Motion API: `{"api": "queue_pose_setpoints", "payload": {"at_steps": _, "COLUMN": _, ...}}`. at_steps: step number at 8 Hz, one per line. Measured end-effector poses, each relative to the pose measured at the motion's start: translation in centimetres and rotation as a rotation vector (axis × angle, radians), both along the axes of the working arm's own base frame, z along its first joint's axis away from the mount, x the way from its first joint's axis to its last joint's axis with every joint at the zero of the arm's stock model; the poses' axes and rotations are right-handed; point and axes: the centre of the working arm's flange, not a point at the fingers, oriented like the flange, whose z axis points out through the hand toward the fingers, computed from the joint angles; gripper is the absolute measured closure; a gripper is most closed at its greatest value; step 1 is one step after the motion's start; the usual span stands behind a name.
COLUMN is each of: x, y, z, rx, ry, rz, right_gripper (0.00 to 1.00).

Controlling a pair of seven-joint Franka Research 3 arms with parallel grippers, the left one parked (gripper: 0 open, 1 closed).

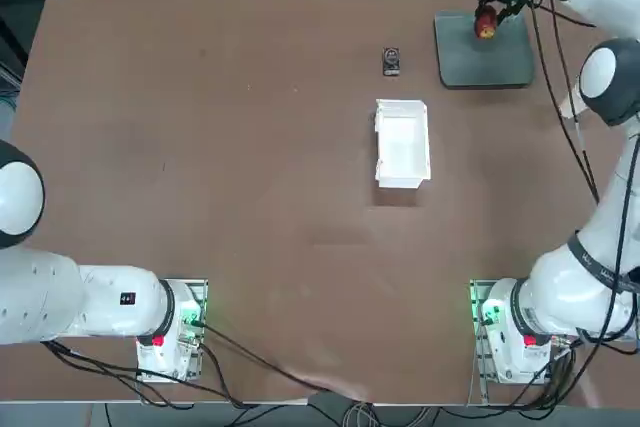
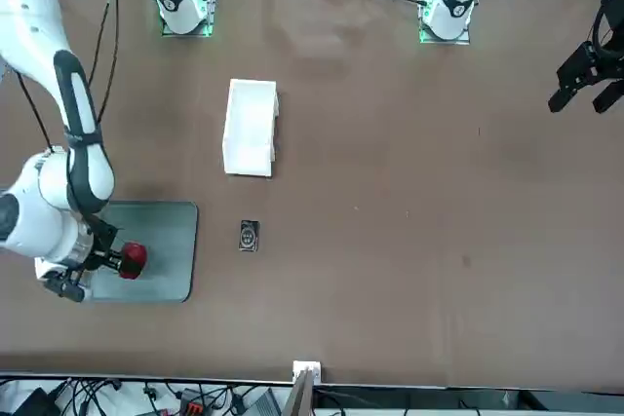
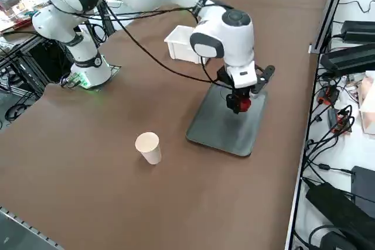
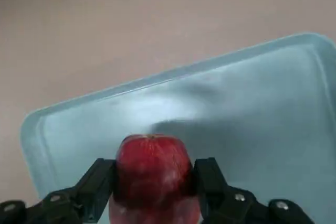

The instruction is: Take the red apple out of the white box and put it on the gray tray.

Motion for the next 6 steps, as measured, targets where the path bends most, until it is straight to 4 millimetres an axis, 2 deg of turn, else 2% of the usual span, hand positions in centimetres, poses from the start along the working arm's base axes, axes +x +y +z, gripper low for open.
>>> {"api": "queue_pose_setpoints", "payload": {"at_steps": 2, "x": -0.15, "y": 0.08, "z": -1.97, "rx": 0.005, "ry": 0.021, "rz": 0.001, "right_gripper": 0.14}}
{"api": "queue_pose_setpoints", "payload": {"at_steps": 6, "x": -0.12, "y": -0.27, "z": -1.92, "rx": 0.004, "ry": 0.020, "rz": -0.004, "right_gripper": 0.15}}
